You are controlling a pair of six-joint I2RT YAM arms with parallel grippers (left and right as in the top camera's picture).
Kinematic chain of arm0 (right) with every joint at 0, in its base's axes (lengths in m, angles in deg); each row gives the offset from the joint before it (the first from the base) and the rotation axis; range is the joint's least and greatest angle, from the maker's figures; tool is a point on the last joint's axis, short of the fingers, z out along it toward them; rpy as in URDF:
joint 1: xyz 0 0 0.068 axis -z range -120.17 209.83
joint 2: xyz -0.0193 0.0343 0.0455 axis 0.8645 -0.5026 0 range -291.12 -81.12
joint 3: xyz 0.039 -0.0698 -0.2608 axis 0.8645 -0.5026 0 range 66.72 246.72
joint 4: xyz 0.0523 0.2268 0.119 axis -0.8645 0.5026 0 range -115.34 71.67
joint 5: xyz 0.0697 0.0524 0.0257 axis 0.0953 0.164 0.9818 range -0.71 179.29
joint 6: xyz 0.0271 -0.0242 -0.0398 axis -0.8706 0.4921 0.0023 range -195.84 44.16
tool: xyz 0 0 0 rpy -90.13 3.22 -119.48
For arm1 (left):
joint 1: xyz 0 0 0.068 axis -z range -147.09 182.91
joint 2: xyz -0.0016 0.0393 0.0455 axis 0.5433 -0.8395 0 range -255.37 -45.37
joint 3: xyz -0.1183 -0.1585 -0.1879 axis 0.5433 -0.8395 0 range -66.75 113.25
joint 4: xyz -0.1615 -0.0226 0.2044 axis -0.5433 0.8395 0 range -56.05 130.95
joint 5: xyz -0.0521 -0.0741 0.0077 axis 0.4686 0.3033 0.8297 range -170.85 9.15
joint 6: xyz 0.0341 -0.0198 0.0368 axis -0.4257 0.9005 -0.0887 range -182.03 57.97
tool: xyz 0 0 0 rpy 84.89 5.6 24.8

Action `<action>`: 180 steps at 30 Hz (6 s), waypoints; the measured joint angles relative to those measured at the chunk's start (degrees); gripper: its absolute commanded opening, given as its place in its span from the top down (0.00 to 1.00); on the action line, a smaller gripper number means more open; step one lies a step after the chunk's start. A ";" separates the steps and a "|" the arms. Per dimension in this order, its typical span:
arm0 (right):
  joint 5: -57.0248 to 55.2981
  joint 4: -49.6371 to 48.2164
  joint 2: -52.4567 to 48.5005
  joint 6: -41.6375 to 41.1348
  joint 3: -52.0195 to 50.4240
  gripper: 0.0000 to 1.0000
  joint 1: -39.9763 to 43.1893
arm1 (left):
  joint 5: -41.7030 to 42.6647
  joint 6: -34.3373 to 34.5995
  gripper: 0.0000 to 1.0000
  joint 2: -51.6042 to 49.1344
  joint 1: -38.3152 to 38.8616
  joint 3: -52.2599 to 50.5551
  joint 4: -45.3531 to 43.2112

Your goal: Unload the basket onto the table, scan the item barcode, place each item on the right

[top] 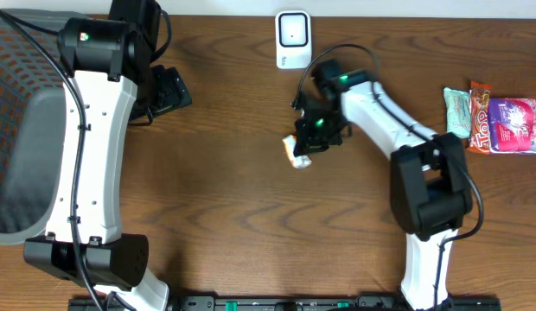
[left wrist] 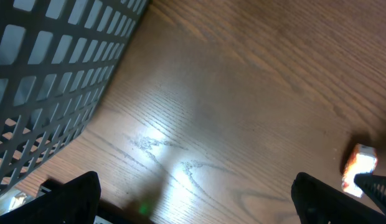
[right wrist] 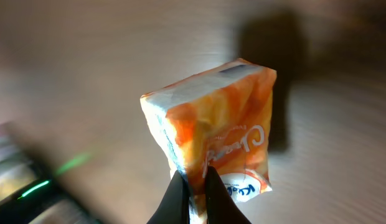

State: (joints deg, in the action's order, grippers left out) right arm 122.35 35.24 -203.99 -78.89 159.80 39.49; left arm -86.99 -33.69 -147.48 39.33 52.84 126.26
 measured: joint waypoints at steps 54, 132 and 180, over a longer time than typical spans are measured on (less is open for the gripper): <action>16.85 -19.28 3.28 -10.56 -20.85 0.99 9.03 | 0.00 0.00 0.02 0.00 0.00 0.00 -0.02; -74.27 7.78 -9.38 -15.02 32.76 0.99 24.90 | 0.00 0.00 0.02 0.00 0.00 0.00 0.00; -56.96 33.51 55.56 -33.83 1.25 0.01 -6.16 | 0.00 0.00 0.02 0.00 0.00 0.00 -0.02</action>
State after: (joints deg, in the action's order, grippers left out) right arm 65.39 68.75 -148.43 -112.73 161.04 33.33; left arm -86.99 -33.69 -147.48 39.33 52.84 126.24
